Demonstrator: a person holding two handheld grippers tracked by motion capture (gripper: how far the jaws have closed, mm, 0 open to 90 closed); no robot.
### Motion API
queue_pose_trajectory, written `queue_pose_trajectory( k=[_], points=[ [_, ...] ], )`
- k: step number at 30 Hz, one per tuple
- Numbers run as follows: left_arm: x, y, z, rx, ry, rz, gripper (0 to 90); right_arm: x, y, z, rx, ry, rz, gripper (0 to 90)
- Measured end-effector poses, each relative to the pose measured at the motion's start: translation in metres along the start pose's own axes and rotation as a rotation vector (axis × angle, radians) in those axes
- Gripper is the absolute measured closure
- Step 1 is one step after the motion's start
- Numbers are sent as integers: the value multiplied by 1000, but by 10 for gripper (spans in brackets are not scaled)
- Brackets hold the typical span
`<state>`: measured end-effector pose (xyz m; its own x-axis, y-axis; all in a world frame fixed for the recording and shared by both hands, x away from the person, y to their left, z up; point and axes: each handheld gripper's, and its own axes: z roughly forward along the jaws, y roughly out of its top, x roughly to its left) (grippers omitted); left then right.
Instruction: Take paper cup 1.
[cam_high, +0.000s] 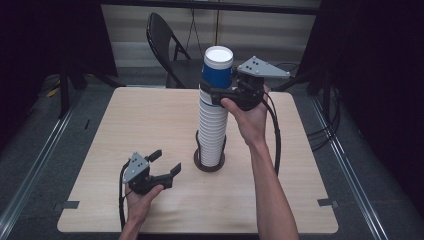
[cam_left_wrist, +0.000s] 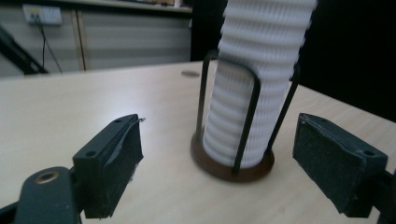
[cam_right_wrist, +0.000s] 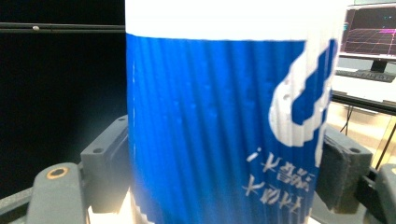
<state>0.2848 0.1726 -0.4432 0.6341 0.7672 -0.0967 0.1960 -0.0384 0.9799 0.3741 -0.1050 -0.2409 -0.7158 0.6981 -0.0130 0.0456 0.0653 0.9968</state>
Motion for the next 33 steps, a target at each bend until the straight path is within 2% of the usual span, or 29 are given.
queue_pose_trajectory(
  k=[3,4,5,10,12,16,17,19,26,33],
  points=[
    [-1,27,10,-12,-35,31,155,1,0,0,2,0,-5,192],
    [-3,44,18,-20,-54,47,156,0,0,0,-1,3,-6,192],
    [-3,44,18,-20,-54,47,156,0,0,0,-1,3,-6,192],
    [-5,78,31,-53,-91,80,157,0,2,1,2,6,-8,191],
    [-6,87,36,-63,-104,75,156,0,2,1,5,7,-8,192],
    [-8,109,47,-79,-137,94,155,0,3,1,5,9,-14,191],
    [-8,109,47,-79,-137,94,155,0,3,1,5,9,-14,191],
    [-10,121,54,-83,-158,109,154,-1,3,0,4,10,-8,192],
    [-17,142,61,-91,-179,153,154,-1,3,0,9,13,-4,191],
    [-23,157,66,-92,-181,183,154,0,1,2,18,15,-11,192]
  ],
)
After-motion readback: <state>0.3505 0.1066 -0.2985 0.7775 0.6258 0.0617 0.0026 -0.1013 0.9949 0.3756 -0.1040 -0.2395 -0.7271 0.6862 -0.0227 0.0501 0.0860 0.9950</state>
